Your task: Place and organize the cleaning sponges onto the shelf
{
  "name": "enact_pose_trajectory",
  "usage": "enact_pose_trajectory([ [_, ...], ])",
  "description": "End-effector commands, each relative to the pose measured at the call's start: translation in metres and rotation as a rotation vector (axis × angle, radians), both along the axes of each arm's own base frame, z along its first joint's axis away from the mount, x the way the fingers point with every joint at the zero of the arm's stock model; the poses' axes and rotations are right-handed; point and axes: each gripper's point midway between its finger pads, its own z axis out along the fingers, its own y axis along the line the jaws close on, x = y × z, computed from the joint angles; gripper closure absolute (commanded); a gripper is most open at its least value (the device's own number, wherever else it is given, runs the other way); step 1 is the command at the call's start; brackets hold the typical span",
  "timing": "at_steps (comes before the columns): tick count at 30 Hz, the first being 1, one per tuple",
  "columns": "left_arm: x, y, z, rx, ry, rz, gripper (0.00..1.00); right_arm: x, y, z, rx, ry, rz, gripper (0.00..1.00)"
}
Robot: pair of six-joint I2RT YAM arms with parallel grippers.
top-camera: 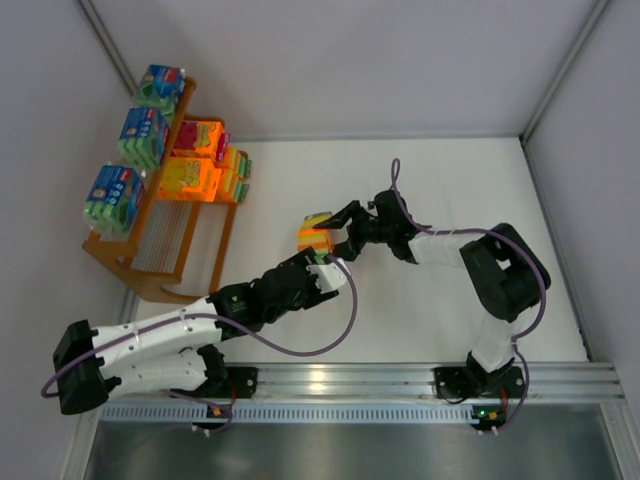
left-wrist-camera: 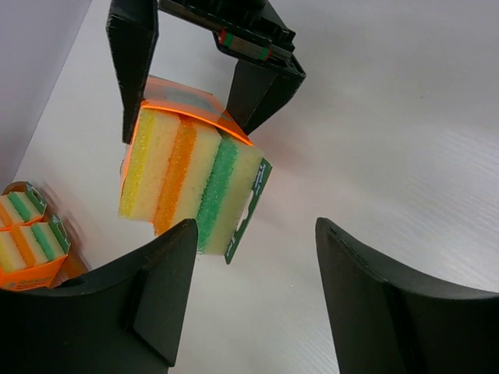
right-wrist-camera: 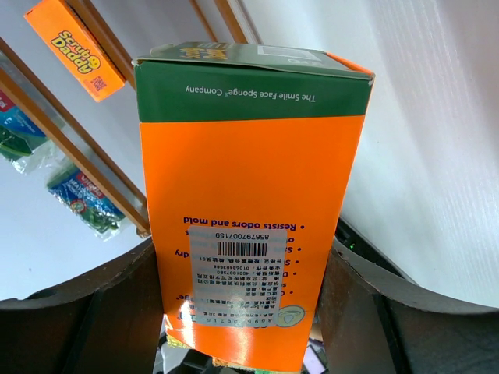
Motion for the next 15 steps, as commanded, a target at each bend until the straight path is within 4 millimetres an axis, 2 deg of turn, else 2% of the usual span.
enact_pose_trajectory([
  [1, 0.004, -0.007, -0.002, 0.025, -0.017, -0.012, 0.34, 0.006, 0.003, 0.042, 0.071, -0.073, 0.004, 0.35],
  [4, 0.01, -0.001, -0.009, 0.062, -0.027, 0.027, 0.36, 0.003, -0.001, 0.04, 0.064, -0.065, -0.012, 0.35],
  [15, 0.027, 0.004, 0.0, 0.069, -0.126, 0.072, 0.4, -0.012, -0.001, 0.039, 0.067, -0.056, 0.022, 0.35],
])
